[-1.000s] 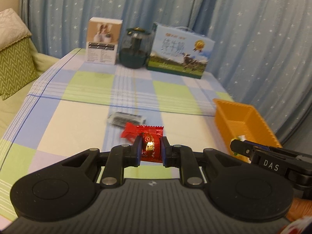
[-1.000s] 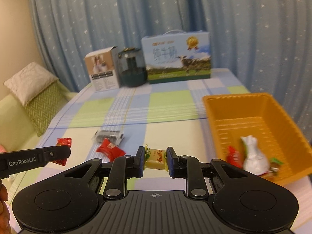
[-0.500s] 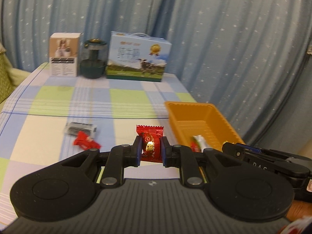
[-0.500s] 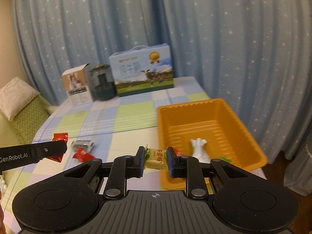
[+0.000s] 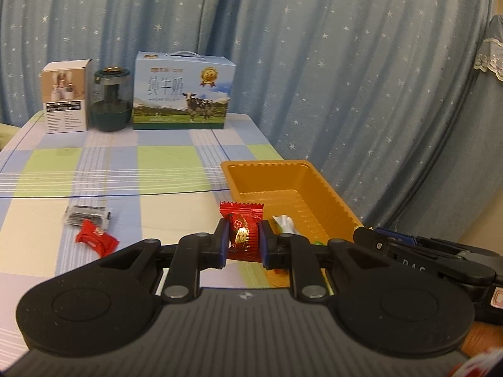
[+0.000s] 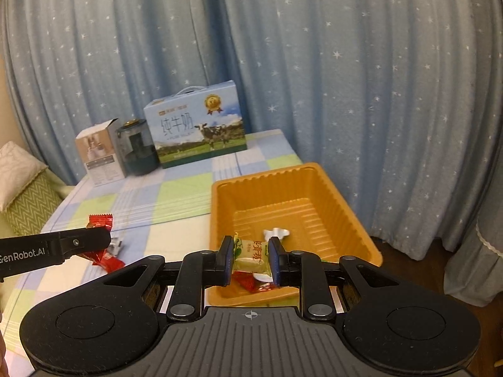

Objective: Organize snacks
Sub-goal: 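Carry both candies over the orange tray with both tools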

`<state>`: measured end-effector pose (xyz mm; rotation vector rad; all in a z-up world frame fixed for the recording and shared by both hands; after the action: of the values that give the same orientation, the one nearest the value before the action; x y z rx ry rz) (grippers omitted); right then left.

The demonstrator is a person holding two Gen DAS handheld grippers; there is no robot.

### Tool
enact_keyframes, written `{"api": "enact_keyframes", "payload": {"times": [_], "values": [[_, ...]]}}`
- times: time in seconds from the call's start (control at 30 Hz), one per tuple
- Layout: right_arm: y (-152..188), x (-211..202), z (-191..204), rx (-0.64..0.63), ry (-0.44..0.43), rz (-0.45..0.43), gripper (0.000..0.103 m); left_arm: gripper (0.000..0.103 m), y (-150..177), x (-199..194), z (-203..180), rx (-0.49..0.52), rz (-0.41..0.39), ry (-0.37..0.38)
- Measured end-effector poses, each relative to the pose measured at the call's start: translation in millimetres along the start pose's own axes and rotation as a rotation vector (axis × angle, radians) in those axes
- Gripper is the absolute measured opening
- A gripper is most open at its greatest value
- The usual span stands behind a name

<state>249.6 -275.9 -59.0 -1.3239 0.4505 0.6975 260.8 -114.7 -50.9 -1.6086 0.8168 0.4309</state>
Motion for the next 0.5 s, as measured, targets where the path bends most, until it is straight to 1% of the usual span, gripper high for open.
{"api": "enact_keyframes", "payload": {"times": [0.3, 0.5], "values": [[-10, 5, -29, 0.019, 0.017, -0.009, 0.024, 0.017, -4, 24, -26, 0.025, 0.022, 0.045], [-19, 18, -48, 0.03, 0.012, 0.0, 0.024, 0.017, -6, 49, -43, 0.039, 0.044, 0.077]]}}
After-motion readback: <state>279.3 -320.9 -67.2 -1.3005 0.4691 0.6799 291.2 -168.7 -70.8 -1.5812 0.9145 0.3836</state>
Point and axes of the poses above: each gripper's, at about its wrist camera, not at the fingertips, and x roughly the way its jaws point, z to its left, y to its underside, the point moved 9 cm from there along x, roughly the way its jaws point, and after that the axes turned 8 degrees about z, right-handed, at the moved point
